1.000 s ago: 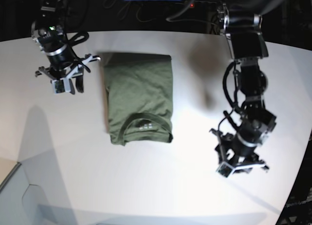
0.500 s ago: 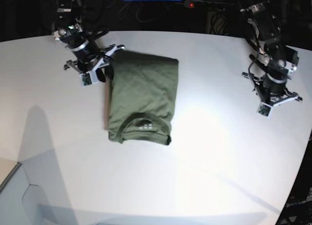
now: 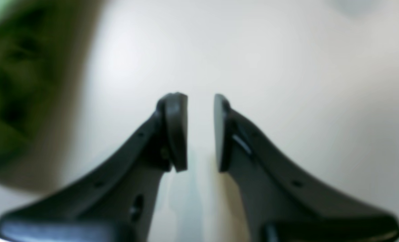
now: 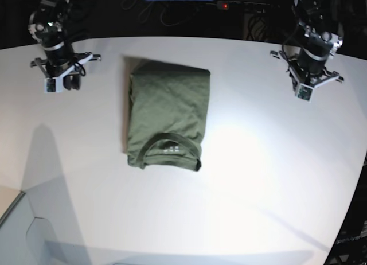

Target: Layout the t-shirt on the table in an organized manner, then fold the t-shirt properly

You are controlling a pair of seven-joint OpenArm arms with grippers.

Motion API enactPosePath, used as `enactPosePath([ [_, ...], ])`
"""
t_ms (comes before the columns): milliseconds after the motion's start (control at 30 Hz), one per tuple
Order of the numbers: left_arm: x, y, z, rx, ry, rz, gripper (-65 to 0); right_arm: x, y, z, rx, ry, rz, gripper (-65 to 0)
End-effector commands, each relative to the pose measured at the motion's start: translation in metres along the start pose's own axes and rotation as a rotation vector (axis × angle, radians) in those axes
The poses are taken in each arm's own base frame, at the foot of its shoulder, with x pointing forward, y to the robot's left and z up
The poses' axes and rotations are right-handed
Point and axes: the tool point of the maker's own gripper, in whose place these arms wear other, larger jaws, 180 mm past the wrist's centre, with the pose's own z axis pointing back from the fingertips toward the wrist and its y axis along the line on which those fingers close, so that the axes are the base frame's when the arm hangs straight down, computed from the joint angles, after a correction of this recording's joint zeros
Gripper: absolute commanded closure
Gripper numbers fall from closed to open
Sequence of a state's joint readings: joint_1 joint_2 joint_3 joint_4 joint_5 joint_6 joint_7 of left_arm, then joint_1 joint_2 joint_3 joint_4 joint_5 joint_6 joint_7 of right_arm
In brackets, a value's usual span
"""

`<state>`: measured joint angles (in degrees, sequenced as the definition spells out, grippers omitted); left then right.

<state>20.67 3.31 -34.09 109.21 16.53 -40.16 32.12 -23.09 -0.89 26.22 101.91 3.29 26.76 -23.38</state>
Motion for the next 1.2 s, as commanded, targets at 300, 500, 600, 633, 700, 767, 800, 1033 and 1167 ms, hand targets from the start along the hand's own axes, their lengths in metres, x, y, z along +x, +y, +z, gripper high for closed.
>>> enactPosePath([
  [300, 0.006, -0.050, 0.016, -0.156, -0.057, -0.030, 0.0, -0.035, -0.062, 0.074, -0.262, 0.043, -0.096, 0.0],
  [500, -0.006, -0.096, 0.026, -0.304, -0.036, -0.083, 0.0, -0.069, -0.087, 0.109, -0.349, 0.140, -0.101, 0.0],
  [600, -0.015, -0.104, 0.032, -0.325, -0.015, -0.085, 0.0, -0.079, -0.092, 0.119, -0.367, 0.176, -0.095, 0.0],
  [633, -0.020, -0.105, 0.035, -0.327, -0.004, -0.083, 0.0, -0.083, -0.092, 0.121, -0.368, 0.190, -0.092, 0.0],
  [700, -0.031, -0.109, 0.041, -0.338, 0.024, -0.078, 0.0, -0.096, -0.090, 0.124, -0.361, 0.224, -0.103, 0.0],
  [767, -0.049, -0.114, 0.049, -0.358, 0.069, -0.071, 0.0, -0.108, -0.090, 0.126, -0.361, 0.249, -0.118, 0.0],
  [800, -0.056, -0.117, 0.053, -0.366, 0.089, -0.070, 0.0, -0.113, -0.089, 0.127, -0.359, 0.262, -0.124, 0.0],
  [1033, -0.110, -0.127, 0.090, -0.393, 0.241, -0.033, 0.0, -0.168, -0.078, 0.138, -0.333, 0.390, -0.193, 0.0],
  [1167, -0.131, -0.112, 0.100, -0.312, 0.307, 0.049, 0.0, -0.193, -0.053, 0.137, -0.205, 0.448, -0.216, 0.0],
])
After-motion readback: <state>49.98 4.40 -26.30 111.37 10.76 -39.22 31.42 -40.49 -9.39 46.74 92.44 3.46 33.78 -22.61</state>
